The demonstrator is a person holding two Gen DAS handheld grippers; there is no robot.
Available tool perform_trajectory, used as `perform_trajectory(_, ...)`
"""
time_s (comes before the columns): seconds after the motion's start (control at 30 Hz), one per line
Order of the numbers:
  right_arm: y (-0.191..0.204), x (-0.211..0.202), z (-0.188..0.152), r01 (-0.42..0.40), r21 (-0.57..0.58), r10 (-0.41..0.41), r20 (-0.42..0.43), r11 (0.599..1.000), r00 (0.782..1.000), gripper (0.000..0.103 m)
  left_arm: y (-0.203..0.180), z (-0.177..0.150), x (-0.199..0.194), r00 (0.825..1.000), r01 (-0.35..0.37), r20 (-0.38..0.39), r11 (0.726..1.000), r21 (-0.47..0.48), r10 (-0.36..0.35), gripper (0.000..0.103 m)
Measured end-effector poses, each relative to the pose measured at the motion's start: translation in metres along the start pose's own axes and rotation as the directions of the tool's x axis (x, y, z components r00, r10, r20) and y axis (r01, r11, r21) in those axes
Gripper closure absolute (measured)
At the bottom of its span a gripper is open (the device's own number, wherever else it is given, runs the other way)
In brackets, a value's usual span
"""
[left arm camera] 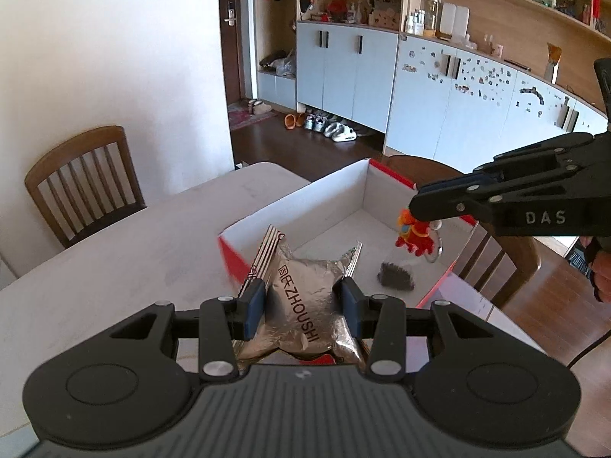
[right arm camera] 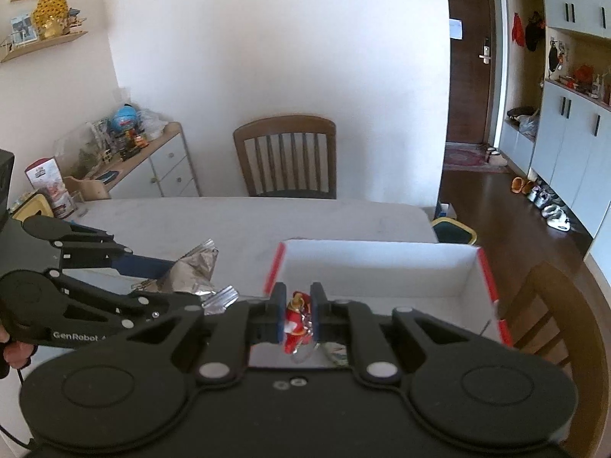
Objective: Organize objects
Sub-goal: 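Grasp the red-orange plush toy with right tool while left tool lifts the foil bag, then release the red toy into the shoebox with right tool while left tool drops the foil bag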
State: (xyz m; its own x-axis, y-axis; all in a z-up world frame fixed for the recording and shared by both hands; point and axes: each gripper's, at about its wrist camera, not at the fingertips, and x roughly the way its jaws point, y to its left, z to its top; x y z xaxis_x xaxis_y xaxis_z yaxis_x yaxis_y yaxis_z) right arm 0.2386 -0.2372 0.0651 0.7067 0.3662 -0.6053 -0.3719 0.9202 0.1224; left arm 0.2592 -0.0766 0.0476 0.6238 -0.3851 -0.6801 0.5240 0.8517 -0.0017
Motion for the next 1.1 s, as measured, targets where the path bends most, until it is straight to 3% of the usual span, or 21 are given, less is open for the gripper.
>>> perform_trajectory(0.2,-0.037,0.012,0.001,-0.002,0.007,0.002,-0.027,1.0,1.0,0.092,-0.025,0.024,0.034,1.0,0.003,-0.028,1.0,0.011,-0.002,0.062)
perform_trajectory(0.53,-0.09,0.05,-0.013,-0.004,0.028,0.007,-0.101,1.0,0.995,0.092,-0.05,0.034,0.097,0.994,-0.009,-0.111,1.0,0.002,0.009,0.062)
perform_trajectory(0.77,-0.119,0.08,-0.029,-0.012,0.059,0.021,-0.161,0.998,0.987,0.092,-0.063,0.027,0.14,0.978,-0.023,-0.207,1.0,-0.007,0.022,0.062)
perform_trajectory(1.1,-0.125,0.113,-0.041,-0.024,0.035,0.032,-0.238,0.999,0.971,0.092,-0.069,0.017,0.181,0.948,-0.037,-0.316,0.999,0.003,0.036,0.061)
